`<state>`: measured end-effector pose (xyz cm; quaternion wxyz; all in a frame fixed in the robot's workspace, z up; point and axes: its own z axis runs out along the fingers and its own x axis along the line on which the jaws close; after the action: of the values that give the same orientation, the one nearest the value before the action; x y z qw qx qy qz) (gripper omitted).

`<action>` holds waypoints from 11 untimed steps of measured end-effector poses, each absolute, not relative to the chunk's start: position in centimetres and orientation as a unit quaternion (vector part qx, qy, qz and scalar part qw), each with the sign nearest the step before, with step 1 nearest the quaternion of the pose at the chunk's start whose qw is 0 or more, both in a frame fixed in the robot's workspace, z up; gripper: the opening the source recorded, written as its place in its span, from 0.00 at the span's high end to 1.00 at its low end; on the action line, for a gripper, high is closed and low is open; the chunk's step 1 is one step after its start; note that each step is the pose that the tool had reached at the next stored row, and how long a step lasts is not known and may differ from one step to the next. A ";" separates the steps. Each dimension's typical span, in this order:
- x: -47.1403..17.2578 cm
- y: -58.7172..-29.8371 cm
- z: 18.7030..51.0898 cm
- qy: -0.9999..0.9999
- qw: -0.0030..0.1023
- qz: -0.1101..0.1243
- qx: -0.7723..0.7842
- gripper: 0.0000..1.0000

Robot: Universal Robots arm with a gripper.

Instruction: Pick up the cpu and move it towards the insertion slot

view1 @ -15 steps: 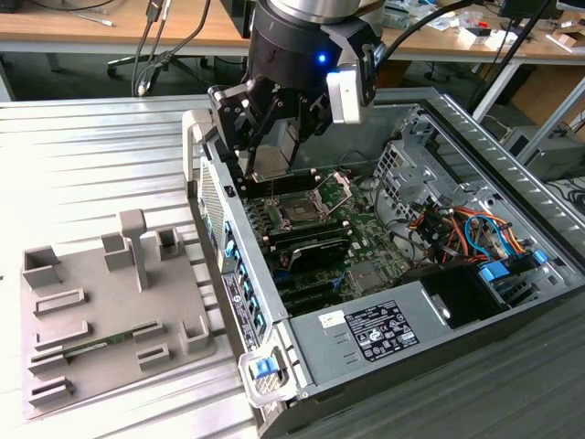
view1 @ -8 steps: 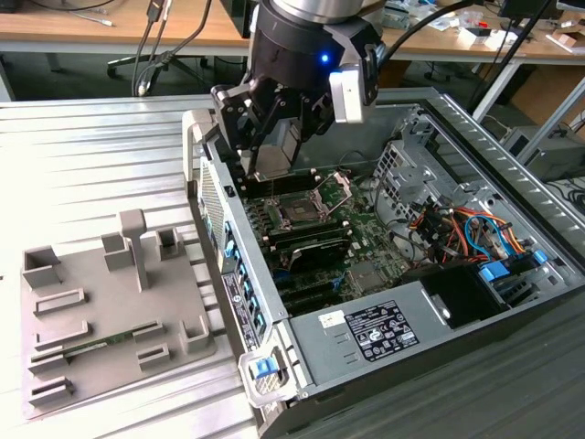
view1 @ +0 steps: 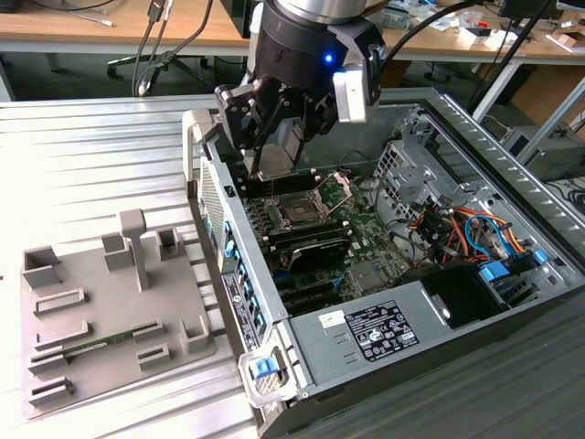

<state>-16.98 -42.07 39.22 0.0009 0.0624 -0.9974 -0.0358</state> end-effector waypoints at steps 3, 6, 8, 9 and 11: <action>-16.8 -42.0 39.2 -0.997 0.001 -0.036 0.062 0.45; -16.7 -42.0 39.2 -0.997 0.001 -0.036 0.062 0.45; -16.6 -42.0 39.2 -0.997 0.001 -0.036 0.062 0.45; -16.6 -42.0 39.2 -0.997 0.001 -0.036 0.062 0.45; -16.5 -42.0 39.2 -0.997 0.001 -0.036 0.062 0.45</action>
<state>-16.52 -41.96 39.17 0.0009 0.0624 -0.9974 -0.0358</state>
